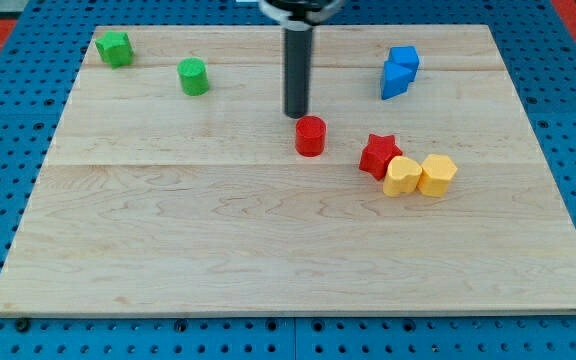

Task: Place the green blocks to the left of the blue blocks

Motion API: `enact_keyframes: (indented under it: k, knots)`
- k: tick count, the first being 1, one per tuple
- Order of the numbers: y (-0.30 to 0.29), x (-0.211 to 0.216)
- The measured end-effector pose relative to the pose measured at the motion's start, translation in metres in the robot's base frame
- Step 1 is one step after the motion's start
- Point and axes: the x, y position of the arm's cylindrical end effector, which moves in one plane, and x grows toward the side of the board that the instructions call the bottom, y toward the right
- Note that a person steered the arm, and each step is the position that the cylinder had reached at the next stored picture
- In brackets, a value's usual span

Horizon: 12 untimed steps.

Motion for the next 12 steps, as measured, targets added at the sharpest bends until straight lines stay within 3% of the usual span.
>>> enact_keyframes:
  k: [1,2,3,5,6,7,9,10,11,12]
  knots:
    - [-0.008,0.029]
    - [0.065,0.048]
    - [0.079,0.052]
    - [0.073,-0.004]
    - [0.126,-0.012]
    - [0.096,-0.009]
    - [-0.121,-0.009]
    - [-0.201,-0.012]
    - [-0.190,-0.057]
    - [-0.097,-0.075]
